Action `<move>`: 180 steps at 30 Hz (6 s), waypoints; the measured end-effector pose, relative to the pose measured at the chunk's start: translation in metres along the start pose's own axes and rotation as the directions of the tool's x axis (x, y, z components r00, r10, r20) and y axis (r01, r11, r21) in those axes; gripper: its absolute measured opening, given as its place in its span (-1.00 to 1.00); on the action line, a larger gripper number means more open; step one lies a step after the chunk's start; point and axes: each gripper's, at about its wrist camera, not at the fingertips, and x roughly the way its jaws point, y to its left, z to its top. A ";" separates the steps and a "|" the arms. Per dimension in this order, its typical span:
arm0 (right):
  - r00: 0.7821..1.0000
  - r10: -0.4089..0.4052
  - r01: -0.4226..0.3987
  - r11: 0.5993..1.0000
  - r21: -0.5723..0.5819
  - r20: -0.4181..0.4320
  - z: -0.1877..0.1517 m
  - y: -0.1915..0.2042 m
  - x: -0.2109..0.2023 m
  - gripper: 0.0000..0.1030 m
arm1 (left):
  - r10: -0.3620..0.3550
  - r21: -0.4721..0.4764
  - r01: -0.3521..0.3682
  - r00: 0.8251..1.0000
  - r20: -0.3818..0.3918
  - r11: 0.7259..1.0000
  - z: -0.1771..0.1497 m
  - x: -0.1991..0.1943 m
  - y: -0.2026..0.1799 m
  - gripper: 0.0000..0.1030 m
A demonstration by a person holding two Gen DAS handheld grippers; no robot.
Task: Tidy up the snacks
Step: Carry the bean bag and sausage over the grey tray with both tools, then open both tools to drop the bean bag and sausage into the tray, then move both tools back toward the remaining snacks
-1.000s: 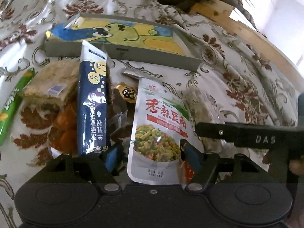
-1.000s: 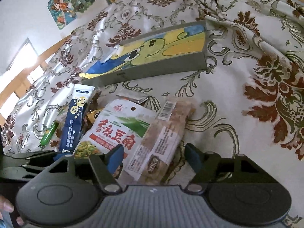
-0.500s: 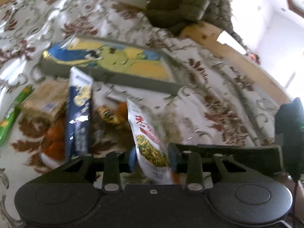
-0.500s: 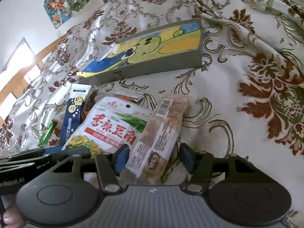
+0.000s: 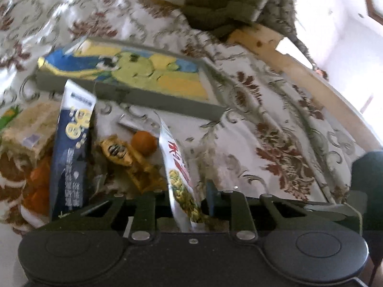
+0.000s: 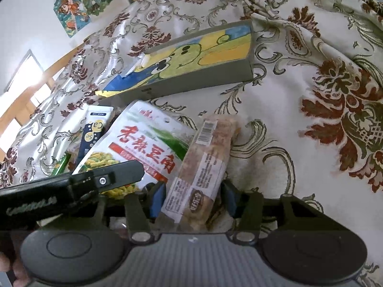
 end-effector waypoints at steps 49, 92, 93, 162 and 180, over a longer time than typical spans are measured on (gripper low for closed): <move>0.908 -0.006 0.068 0.989 -0.134 0.418 0.011 0.029 -0.062 -0.10 | 0.011 -0.026 -0.007 0.987 0.159 1.000 0.052 -0.047 0.005 -0.95; 0.930 -0.045 0.029 0.998 0.049 0.364 0.144 -0.043 0.094 -0.09 | 0.161 -0.145 -0.141 0.977 0.140 0.979 0.169 0.139 0.040 -0.87; 0.931 -0.047 0.033 0.998 0.045 0.362 0.144 -0.042 0.094 -0.09 | 0.172 -0.138 -0.153 0.975 0.139 0.979 0.169 0.139 0.040 -0.81; 0.880 -0.132 0.170 0.984 -0.044 0.456 -0.034 0.052 -0.114 1.00 | 0.389 0.087 -0.416 0.894 0.222 0.905 -0.028 -0.152 0.025 0.99; 0.945 -0.097 0.166 0.965 -0.202 0.314 -0.070 0.101 -0.087 1.00 | 0.449 0.025 -0.461 0.873 0.189 0.887 -0.048 -0.169 0.046 0.99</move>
